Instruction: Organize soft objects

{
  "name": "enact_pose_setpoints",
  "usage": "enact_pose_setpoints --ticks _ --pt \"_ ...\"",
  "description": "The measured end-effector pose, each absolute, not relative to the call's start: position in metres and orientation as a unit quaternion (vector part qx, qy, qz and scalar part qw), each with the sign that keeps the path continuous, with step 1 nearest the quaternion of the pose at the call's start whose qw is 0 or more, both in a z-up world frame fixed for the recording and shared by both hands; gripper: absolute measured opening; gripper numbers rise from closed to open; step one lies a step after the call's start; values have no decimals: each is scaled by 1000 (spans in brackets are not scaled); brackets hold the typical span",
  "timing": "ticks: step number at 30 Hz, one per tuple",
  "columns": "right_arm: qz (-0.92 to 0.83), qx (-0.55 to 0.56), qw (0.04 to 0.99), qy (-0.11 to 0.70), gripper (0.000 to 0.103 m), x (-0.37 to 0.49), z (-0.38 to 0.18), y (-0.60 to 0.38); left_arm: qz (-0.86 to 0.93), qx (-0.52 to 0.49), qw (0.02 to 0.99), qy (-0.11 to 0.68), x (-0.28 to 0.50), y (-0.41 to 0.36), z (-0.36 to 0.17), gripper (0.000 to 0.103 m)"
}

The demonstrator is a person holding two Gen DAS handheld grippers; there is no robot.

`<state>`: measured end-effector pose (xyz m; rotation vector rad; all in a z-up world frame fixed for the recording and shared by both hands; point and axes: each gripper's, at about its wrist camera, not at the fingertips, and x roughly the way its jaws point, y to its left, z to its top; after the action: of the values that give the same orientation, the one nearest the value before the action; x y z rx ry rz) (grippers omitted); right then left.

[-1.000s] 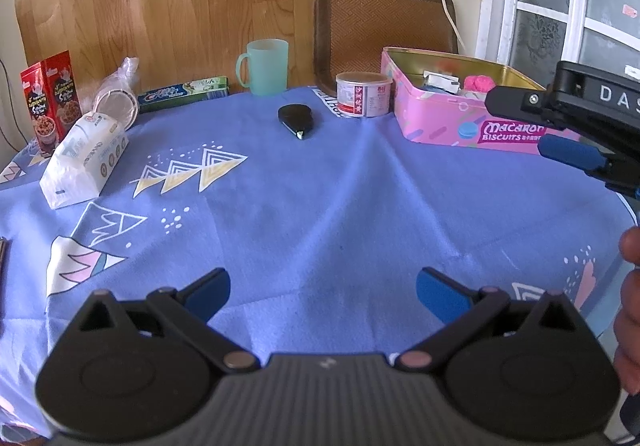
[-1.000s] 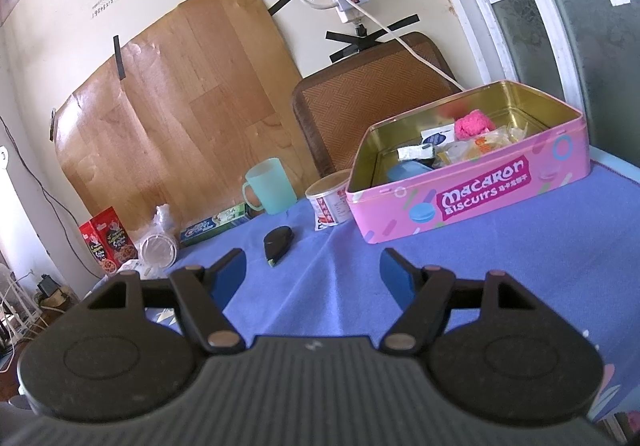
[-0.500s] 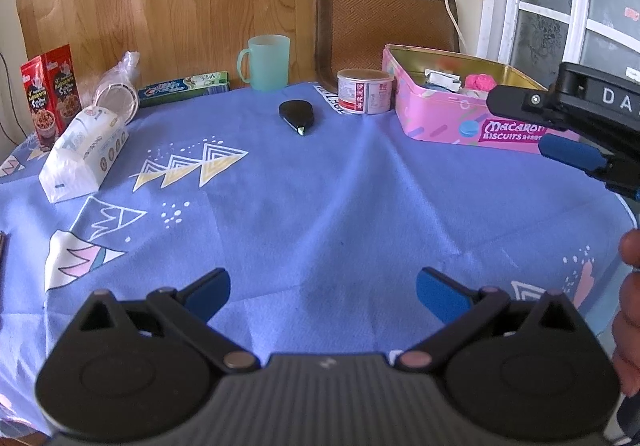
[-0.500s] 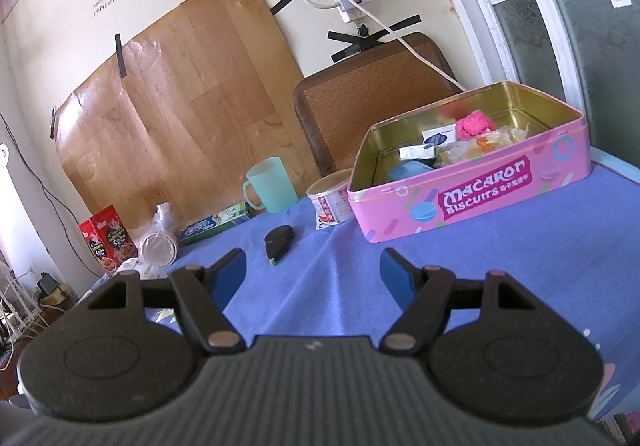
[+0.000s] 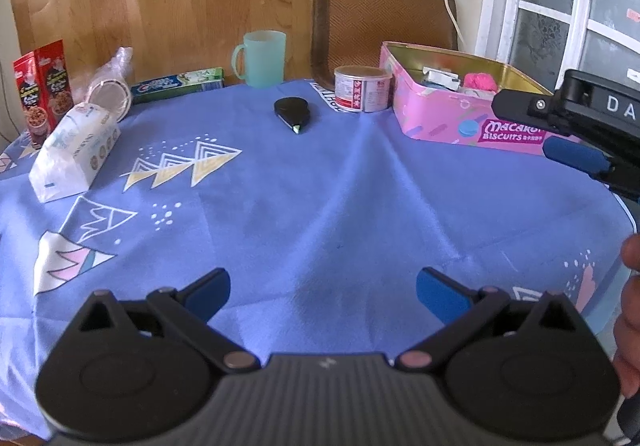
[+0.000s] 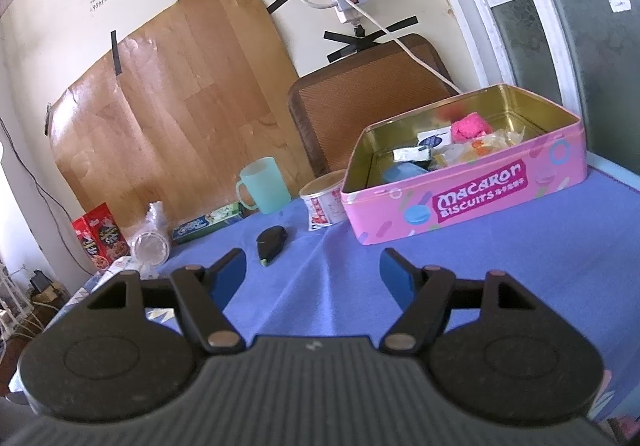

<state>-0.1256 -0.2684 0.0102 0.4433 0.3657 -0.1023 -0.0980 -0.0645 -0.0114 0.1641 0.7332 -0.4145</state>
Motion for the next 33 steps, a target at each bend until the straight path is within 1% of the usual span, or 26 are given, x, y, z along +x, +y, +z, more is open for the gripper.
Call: enact_pose_setpoints --ticks 7,17,23,28,33 --pt "-76 219 956 182 76 -113 3 -277 -208 85 902 369 -75 -70 -21 103" --pt "-64 201 956 202 74 -80 4 -277 -214 74 890 396 -41 -80 -29 103" --pt "-78 161 969 171 74 -84 6 -291 -228 95 884 398 -22 -111 -25 103" --pt "-82 143 975 148 74 -87 -1 -313 -219 117 891 381 -8 -145 -23 103" --pt "-81 129 977 148 74 -82 -13 -334 -218 124 889 383 12 -175 -28 103"
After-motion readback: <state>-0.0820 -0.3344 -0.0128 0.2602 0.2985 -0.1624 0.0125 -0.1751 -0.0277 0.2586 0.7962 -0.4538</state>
